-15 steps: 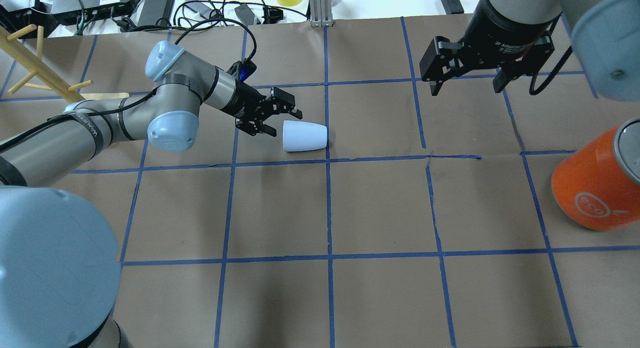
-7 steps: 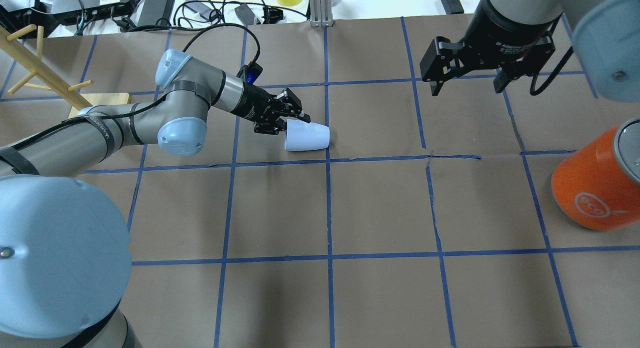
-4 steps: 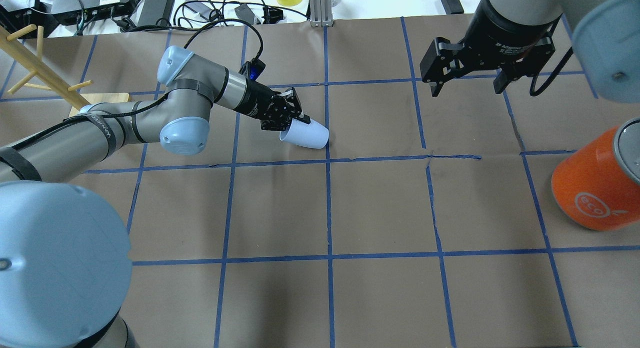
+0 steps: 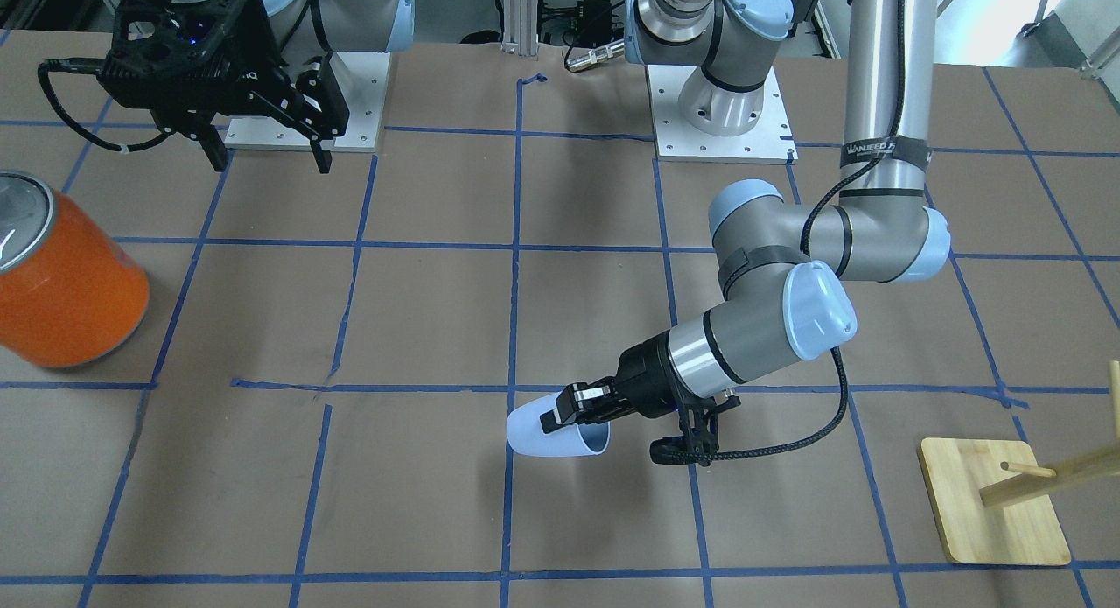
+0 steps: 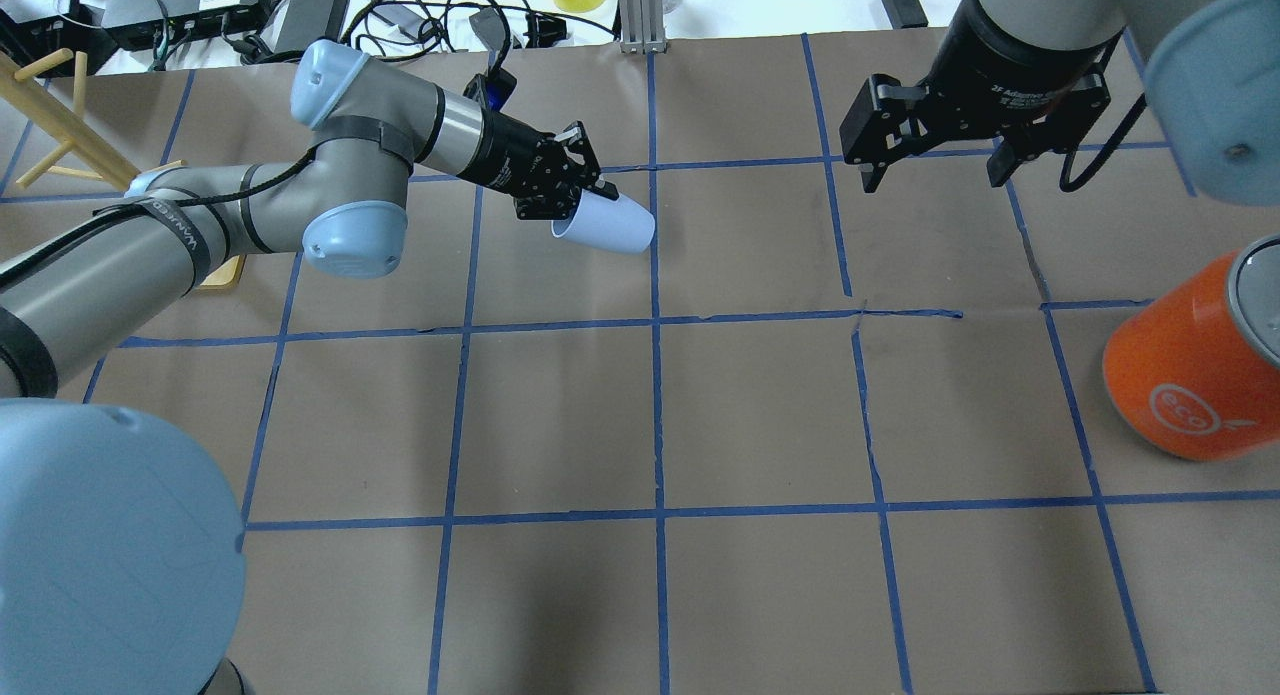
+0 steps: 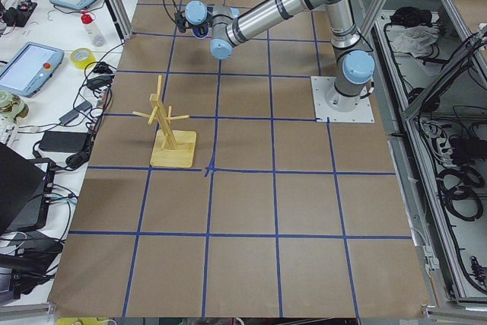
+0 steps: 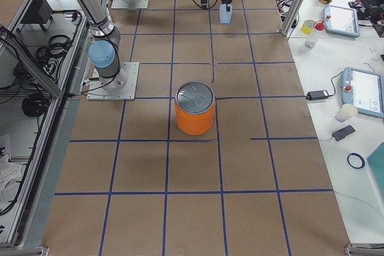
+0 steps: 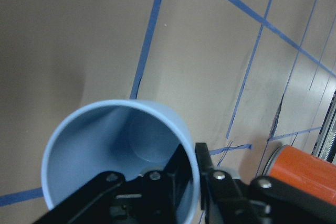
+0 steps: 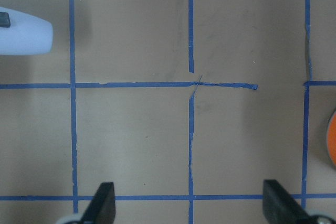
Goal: Flip cup
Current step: 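Lift the cup with the left gripper and carry it toward the wooden stand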
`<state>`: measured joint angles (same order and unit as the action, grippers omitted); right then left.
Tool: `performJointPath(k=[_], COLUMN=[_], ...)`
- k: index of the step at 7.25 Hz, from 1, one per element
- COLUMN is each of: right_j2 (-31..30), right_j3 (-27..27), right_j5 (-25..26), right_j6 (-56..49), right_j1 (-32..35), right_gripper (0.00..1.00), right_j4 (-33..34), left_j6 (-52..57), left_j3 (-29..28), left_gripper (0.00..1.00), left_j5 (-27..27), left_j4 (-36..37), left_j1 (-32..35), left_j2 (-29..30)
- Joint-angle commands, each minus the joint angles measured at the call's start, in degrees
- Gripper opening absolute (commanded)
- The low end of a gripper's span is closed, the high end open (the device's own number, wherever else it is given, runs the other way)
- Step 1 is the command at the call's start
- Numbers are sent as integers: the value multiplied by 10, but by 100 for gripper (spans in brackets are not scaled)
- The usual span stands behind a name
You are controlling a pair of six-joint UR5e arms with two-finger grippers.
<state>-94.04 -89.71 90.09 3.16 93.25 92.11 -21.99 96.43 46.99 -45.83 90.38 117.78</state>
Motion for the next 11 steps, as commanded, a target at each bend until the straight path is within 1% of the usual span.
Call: performJointPath(k=[1,2,3,4,5,6,7,8,9,11], right_j2=[0,0,-1,-2,-3,-3,-3,-3,-3,-3], right_j3=[0,0,0,-1,-2,-2,-2,-2,-2,-2], right_j5=[0,0,0,0,0,0,0,0,0,0], right_j6=[0,0,0,-1,-1,-1,-1,-1,0,0], right_j1=[0,0,0,0,0,0,0,0,0,0], right_gripper=[100,100,100,100,100,100,100,100,100,100], right_j4=[-1,-1,-1,-1,-1,-1,-1,-1,-1,-1], left_j6=[1,9,74,152,184,218,276,295,341,347], left_j3=[-25,-47,-80,-122,-161,-172,-176,-177,-176,-161], left_gripper=[0,0,0,0,0,0,0,0,0,0], left_j5=[112,178,220,324,379,414,456,457,457,457], left_j4=[-5,-17,-71,-132,-152,-154,-154,-150,-147,-146], left_j1=[1,1,0,-1,-4,-6,-13,-31,-53,-61], left_j2=[-21,-25,-23,-17,-5,6,16,28,38,46])
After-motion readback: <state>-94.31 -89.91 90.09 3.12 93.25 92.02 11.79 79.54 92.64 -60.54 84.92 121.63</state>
